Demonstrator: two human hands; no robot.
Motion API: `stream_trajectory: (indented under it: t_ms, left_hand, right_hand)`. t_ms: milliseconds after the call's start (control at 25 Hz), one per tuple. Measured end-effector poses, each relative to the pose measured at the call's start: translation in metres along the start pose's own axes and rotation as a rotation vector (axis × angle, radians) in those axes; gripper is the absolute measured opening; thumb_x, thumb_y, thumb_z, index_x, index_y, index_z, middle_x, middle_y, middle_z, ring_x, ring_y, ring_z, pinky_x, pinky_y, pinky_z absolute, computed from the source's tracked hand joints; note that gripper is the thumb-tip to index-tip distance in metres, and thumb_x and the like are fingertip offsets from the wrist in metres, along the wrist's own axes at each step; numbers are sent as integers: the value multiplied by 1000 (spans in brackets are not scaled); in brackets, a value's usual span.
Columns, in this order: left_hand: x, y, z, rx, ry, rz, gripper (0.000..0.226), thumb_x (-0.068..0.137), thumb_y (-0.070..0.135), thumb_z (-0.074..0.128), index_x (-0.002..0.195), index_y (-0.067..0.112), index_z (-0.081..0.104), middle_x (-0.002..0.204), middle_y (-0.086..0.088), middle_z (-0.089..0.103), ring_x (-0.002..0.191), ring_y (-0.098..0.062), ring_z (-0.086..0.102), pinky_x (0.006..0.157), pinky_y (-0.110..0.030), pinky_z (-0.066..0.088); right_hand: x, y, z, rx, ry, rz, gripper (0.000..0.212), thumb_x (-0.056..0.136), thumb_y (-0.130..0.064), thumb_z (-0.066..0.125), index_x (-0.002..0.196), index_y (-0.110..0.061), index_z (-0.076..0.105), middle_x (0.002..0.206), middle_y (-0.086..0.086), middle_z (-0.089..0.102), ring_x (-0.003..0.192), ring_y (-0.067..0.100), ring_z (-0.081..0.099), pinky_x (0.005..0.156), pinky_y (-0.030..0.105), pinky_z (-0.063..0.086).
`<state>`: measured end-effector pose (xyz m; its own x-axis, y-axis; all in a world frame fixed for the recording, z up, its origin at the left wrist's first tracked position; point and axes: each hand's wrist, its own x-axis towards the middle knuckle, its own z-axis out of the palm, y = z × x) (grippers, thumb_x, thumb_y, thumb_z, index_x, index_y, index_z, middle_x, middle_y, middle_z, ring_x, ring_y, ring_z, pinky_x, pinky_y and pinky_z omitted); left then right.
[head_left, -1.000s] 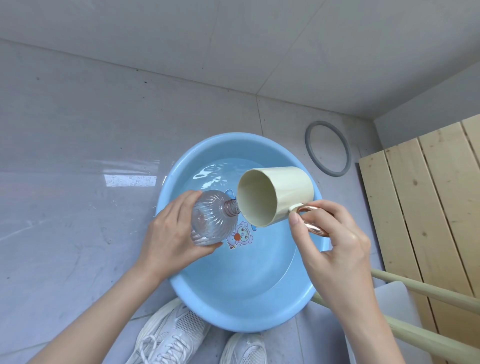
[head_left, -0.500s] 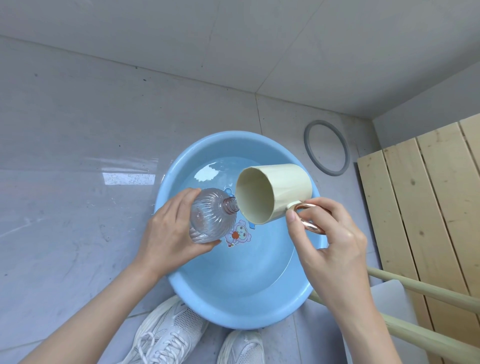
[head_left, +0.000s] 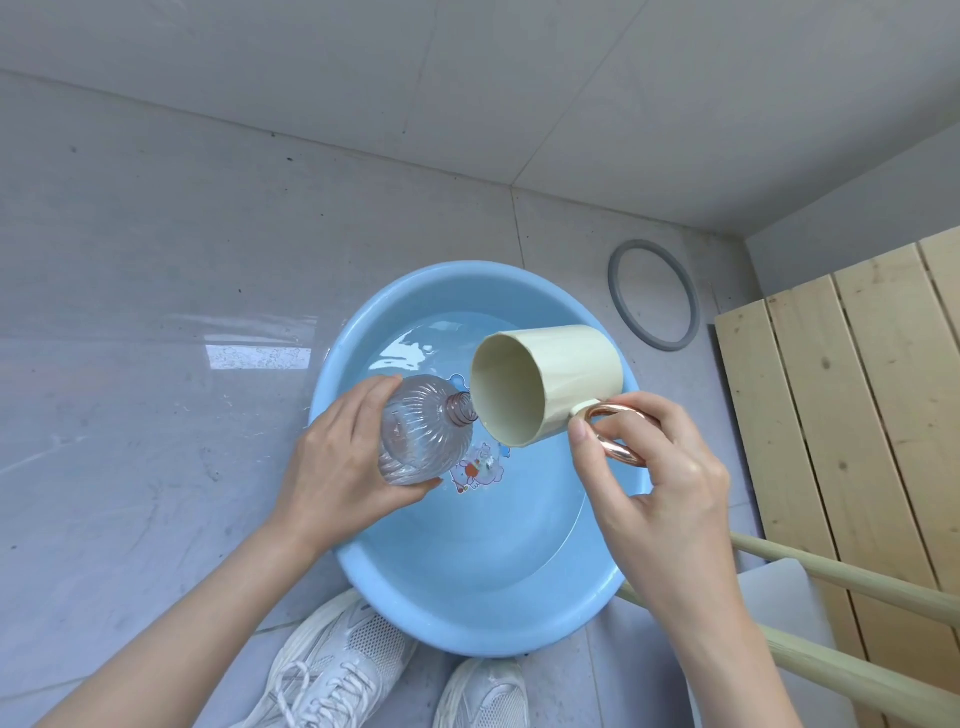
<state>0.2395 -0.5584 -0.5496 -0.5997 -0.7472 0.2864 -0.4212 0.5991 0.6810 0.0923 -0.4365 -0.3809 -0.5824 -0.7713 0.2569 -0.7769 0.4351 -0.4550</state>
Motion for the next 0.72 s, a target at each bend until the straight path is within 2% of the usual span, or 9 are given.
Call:
stream_trajectory:
  t_ms: [160,400,720]
  left_hand:
    - [0,0,0,-2,2,-5,90,60,60,66,128,4,46,122,-12,60,111,-20,51,92,-26,39]
    - [-1,0,0,3,-1,-7,91,61,61,64,127,2,48,122,-13,60,111,-20,50,93,-25,38]
    - [0,0,0,2,-4,-10,91,61,62,64,127,2,49,122,-12,60,111,-20,50,92,-26,39]
  right_hand:
    - [0,0,1,-18,-4,-12,27,87,-39,57,76,-17,67,96,-1,59,84,16,62,78,23,51]
    - [-1,1,2,-34,-5,-36,27,88,-38,57,77,-15,67,97,1,59,85,17,61,75,35,54]
    - [-1,2,3,-43,-1,-54,28,89,-38,56,77,-15,68,98,2,58,86,20,61,75,39,54]
